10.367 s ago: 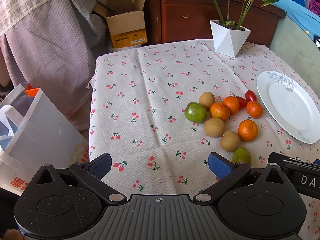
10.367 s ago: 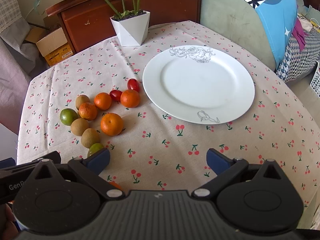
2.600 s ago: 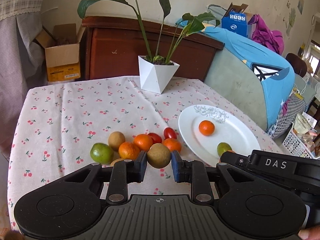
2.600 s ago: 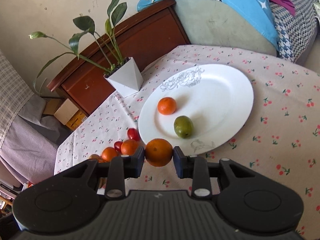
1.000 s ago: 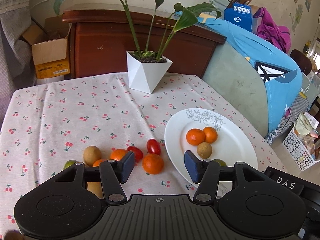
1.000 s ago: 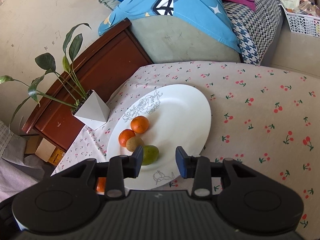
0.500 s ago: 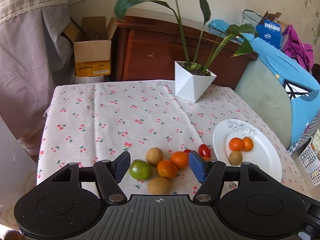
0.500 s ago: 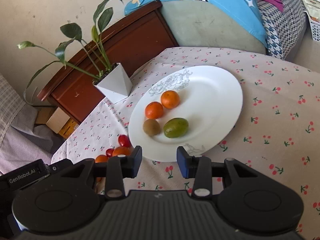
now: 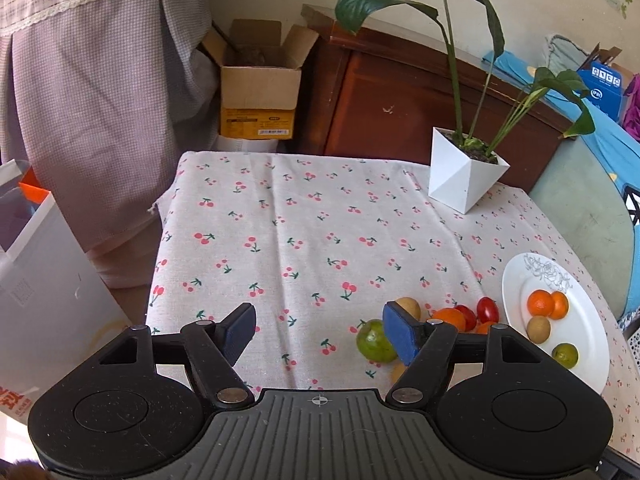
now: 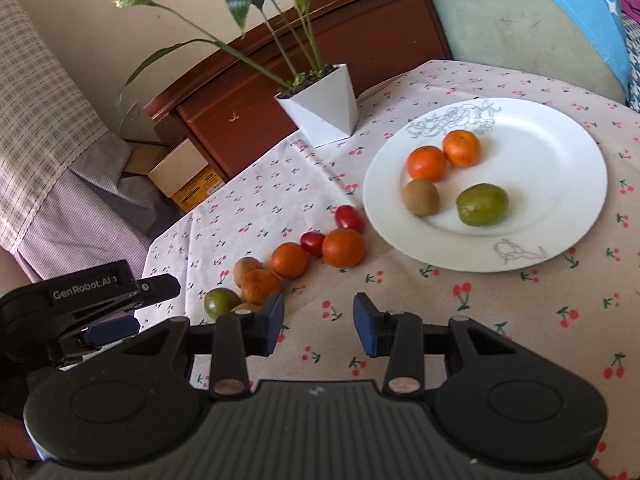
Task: Organize fruits
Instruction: 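Grasp a brown kiwi from the cluster with the right tool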
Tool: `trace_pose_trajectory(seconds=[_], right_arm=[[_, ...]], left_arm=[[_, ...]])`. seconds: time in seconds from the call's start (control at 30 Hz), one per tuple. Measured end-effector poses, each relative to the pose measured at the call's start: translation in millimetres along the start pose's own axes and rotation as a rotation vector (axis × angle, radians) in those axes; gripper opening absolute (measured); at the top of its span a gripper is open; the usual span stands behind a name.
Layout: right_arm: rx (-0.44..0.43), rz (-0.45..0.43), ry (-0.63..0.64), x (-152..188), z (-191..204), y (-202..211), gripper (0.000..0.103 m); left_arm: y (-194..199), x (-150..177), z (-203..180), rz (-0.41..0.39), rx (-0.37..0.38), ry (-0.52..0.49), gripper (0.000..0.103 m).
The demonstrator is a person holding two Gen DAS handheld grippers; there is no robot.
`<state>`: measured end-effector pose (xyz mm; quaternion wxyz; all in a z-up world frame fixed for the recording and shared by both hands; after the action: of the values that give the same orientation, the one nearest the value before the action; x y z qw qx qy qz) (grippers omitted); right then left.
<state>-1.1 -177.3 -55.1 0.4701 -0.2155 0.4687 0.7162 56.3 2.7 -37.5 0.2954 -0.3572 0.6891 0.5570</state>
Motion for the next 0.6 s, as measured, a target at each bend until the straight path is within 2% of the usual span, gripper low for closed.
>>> trace_pose_trajectory(seconds=[0.27, 0.4, 0.6], right_arm=[[-0.064, 0.046, 0.071, 20.4, 30.2, -16.7, 0.040], [-0.066, 0.054, 0.124, 28.4, 39.4, -23.4, 0.045], [-0.071, 0.039, 0.166, 31.6, 48.3, -31.2, 0.045]], left_arm=[[-3.4, 2.8, 11.3, 0.009, -0.019, 0.021, 0.071], [-4.6, 3.9, 13.6, 0.012, -0.019, 0.019, 0.071], [-6.8, 7.4, 16.6, 0.019, -0.026, 0.010, 0.071]])
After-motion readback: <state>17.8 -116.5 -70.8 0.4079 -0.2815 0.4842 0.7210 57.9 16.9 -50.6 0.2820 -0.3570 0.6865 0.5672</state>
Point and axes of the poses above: each gripper's, at about its wrist camera, not at the fingertips, and y roughly against the way its jaws point, z to its left, x to its underside, the point moved 10 cm from there along -y, roughly the way its jaws point, and after that the axes turned 12 degrees about -z, right-handed, at the moved point
